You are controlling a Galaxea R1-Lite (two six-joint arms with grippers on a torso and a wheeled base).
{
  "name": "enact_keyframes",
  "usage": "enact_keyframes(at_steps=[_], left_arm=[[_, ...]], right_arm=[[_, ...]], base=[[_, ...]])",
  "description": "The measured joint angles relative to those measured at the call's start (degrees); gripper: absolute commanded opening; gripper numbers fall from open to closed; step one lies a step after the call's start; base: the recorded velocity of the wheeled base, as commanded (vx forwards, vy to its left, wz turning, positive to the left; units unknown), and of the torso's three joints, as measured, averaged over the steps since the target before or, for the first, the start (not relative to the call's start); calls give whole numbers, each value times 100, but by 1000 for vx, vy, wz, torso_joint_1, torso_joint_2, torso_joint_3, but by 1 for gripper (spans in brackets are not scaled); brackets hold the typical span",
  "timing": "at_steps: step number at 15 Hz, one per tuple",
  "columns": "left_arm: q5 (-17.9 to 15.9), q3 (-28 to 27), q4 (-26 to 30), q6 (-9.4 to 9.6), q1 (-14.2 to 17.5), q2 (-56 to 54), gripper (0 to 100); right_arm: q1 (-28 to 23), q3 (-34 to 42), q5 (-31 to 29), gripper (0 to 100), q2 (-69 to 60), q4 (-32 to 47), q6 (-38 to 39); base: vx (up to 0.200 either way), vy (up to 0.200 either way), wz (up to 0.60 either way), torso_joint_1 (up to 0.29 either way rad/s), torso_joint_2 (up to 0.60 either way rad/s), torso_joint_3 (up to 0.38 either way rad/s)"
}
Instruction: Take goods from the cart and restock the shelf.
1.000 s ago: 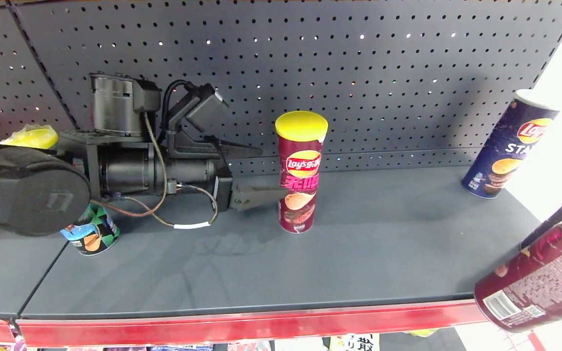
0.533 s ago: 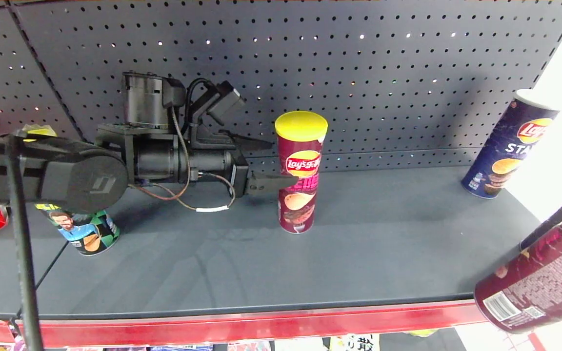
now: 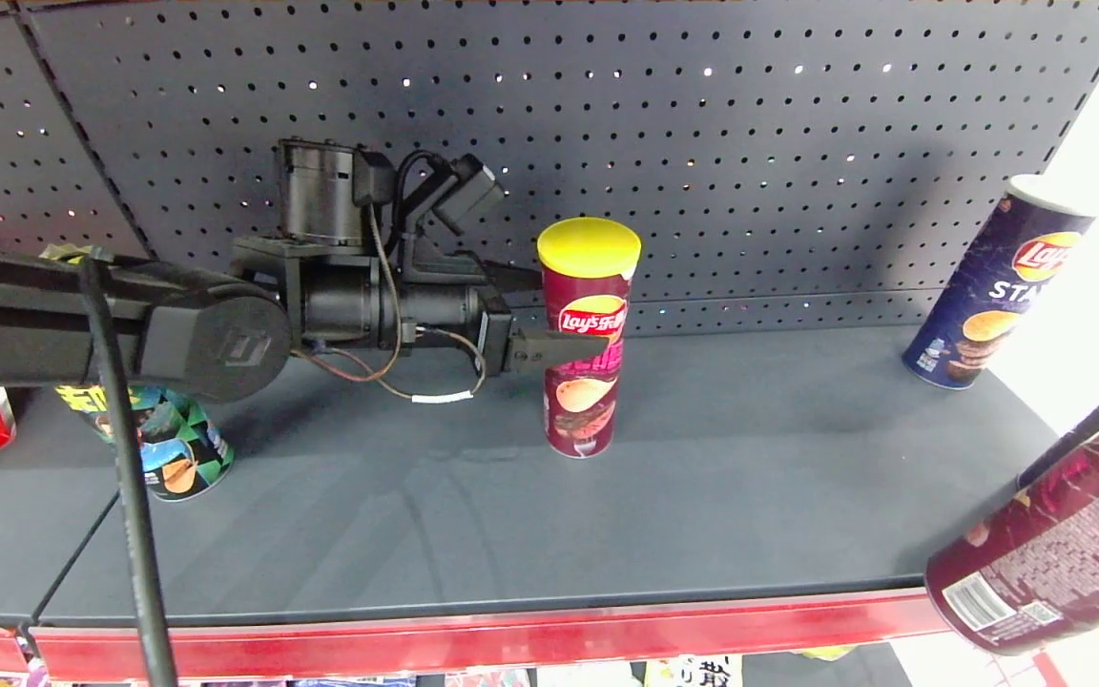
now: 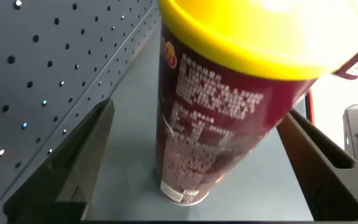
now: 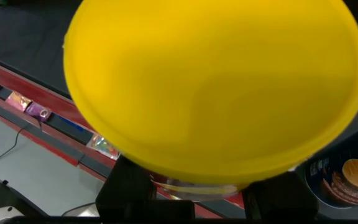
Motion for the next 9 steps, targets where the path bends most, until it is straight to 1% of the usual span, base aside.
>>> enact_keyframes(at_steps=[4,9], left_arm=[[13,-41,6,-2,-138,91,100],[96,-317,2,-11,-171,254,100]], right_arm=[[2,0,-2,0,2,-2,0],[-2,-2,-2,0,5,-2,0]], base=[[0,0,0,0,0,0],[0,0,0,0,0,0]])
